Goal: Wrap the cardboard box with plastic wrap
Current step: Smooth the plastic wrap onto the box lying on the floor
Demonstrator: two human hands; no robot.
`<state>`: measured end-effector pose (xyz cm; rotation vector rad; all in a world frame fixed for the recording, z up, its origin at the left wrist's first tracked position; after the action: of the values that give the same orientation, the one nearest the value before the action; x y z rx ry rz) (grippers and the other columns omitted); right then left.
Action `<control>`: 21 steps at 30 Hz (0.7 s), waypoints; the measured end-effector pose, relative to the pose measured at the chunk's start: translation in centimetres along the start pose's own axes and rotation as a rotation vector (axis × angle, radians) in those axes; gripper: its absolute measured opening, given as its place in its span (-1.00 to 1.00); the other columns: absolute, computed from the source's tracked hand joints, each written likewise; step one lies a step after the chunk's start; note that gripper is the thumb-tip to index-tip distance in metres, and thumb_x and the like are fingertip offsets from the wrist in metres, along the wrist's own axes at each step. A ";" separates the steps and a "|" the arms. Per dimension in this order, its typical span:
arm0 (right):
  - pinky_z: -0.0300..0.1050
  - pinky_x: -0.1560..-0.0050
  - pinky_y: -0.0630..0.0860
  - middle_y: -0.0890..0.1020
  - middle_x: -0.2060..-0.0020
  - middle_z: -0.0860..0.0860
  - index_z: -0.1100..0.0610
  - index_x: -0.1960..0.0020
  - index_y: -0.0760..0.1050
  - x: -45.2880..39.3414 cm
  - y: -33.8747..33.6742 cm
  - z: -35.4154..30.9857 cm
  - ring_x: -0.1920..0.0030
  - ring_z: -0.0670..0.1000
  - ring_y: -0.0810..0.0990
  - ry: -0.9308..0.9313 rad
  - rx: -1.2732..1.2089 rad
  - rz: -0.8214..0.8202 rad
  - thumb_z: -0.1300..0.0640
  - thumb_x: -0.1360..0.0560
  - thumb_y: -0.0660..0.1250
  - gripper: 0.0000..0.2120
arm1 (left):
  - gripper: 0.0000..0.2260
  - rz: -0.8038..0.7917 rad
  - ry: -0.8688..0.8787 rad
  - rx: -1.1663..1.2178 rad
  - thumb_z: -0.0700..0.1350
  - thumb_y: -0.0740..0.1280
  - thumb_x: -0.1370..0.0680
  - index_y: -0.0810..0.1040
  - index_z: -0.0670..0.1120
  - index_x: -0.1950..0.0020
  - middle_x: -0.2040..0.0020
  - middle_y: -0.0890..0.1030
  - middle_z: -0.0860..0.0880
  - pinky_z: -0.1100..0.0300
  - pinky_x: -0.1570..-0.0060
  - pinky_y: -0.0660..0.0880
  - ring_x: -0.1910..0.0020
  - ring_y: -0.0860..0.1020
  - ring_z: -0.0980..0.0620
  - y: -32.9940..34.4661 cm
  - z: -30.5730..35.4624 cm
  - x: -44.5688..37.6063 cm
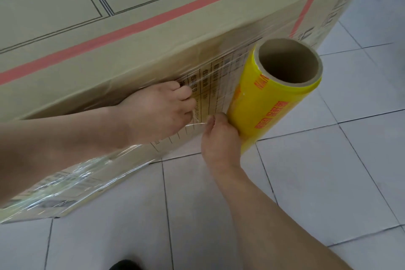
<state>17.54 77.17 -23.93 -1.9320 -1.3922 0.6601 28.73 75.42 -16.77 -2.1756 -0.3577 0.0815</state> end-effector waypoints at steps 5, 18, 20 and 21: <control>-0.07 0.13 0.52 0.71 0.11 0.12 0.02 -0.48 0.33 1.2 1.2 -0.6 0.07 0.15 0.67 -0.239 0.117 -0.243 0.02 -0.66 0.08 -0.60 | -0.51 0.033 0.023 0.044 -0.27 -0.08 -0.61 0.66 -0.06 0.10 0.20 0.57 -0.05 0.04 0.12 0.23 0.15 0.52 -0.13 -0.2 0.3 -0.2; -0.10 0.24 0.41 0.69 0.05 0.13 0.11 -0.21 0.43 0.2 1.9 0.7 0.02 0.18 0.65 -0.041 0.086 -0.243 0.02 -0.69 0.10 -0.77 | -0.79 0.132 0.258 0.528 -0.12 0.28 -0.60 0.69 -0.13 -0.05 0.11 0.65 -0.10 0.07 0.33 0.50 0.28 0.57 -0.12 -2.3 2.0 0.2; -0.05 0.20 0.50 0.70 0.08 0.14 0.12 -0.18 0.45 0.1 2.0 0.6 0.04 0.20 0.66 -0.049 0.066 -0.211 0.00 -0.68 0.13 -0.76 | -0.73 -0.178 0.233 0.532 -0.04 0.19 -0.64 0.63 -0.06 -0.18 0.12 0.62 -0.06 0.10 0.36 0.46 0.26 0.61 -0.12 -0.8 2.6 -0.2; -0.03 0.18 0.51 0.70 0.08 0.14 0.13 -0.18 0.45 0.1 2.0 0.6 0.04 0.21 0.66 -0.054 0.059 -0.202 0.00 -0.67 0.15 -0.77 | -0.70 -0.396 0.212 0.464 0.00 0.12 -0.69 0.56 -0.03 -0.28 0.02 0.62 -0.04 0.09 0.26 0.46 0.15 0.63 -0.13 0.9 2.9 -0.2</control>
<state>18.38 76.96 -25.82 -1.7119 -1.5589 0.6526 28.24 77.14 -19.20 -1.6069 -0.5776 -0.2615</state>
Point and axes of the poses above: each hand's wrist, its own x-axis away from the middle knuckle, its own y-axis out of the palm, z = x × y, the point moved 7 cm from there along -x, towards the middle knuckle
